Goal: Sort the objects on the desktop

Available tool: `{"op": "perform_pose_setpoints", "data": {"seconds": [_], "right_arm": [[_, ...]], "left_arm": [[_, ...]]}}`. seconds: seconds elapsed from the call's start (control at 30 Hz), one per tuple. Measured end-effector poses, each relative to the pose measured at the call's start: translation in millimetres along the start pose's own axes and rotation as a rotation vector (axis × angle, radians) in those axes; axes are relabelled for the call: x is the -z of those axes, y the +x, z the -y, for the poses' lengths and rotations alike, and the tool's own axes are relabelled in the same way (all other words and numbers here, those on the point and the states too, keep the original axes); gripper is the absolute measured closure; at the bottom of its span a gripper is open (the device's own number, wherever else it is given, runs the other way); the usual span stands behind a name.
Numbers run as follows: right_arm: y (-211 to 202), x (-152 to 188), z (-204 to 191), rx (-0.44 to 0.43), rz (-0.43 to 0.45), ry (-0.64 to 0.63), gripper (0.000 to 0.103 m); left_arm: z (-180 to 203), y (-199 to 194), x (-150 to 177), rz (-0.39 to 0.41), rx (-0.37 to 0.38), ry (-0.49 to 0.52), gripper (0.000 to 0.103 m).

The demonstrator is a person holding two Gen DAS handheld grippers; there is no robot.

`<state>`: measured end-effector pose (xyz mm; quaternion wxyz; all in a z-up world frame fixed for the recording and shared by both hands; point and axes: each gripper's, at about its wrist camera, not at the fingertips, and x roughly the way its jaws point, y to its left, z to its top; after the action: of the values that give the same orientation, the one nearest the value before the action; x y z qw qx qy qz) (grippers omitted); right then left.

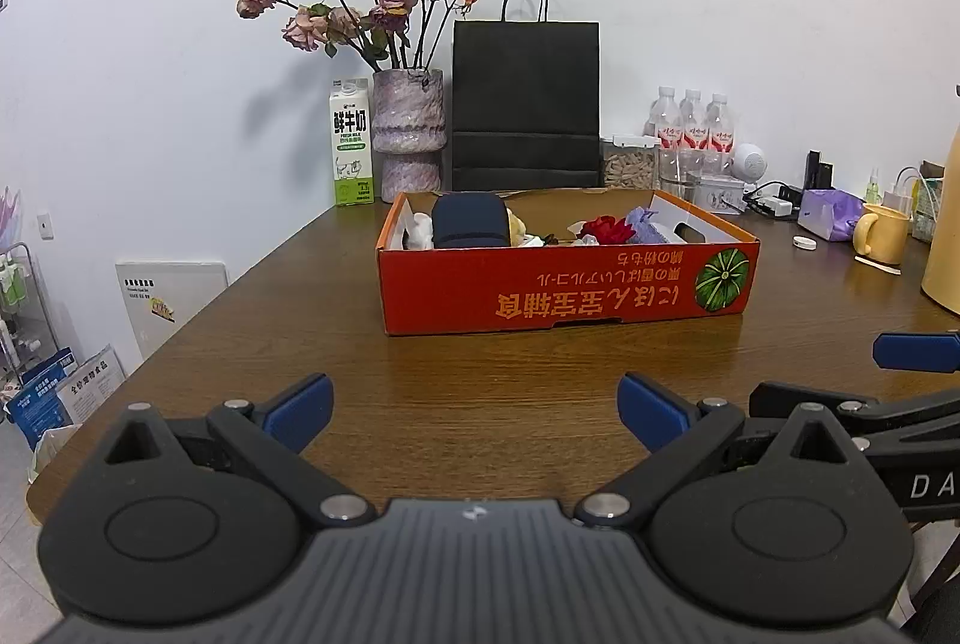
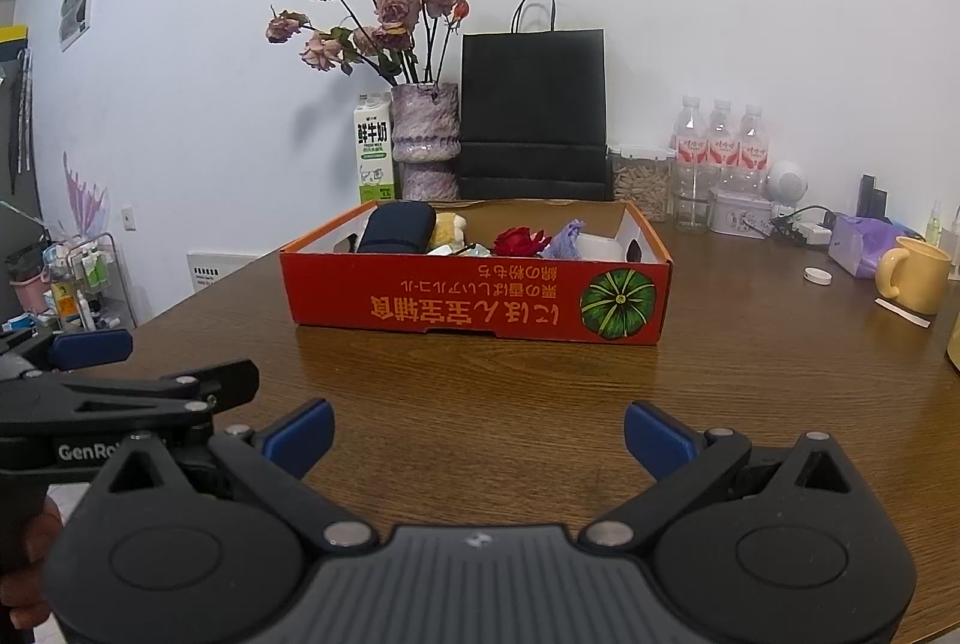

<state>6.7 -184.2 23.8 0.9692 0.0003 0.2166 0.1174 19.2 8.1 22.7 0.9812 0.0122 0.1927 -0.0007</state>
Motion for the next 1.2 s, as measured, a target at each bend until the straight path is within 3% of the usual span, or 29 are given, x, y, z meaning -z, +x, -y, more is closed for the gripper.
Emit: {"op": "perform_pose_setpoints", "data": {"seconds": [1.2], "right_arm": [[-2.2,-2.9,-0.2,0.002,0.005,-0.003,0.000]], "left_arm": [[-0.7,-3.2,-2.6,0.007,-0.006,0.005,0.000]]}}
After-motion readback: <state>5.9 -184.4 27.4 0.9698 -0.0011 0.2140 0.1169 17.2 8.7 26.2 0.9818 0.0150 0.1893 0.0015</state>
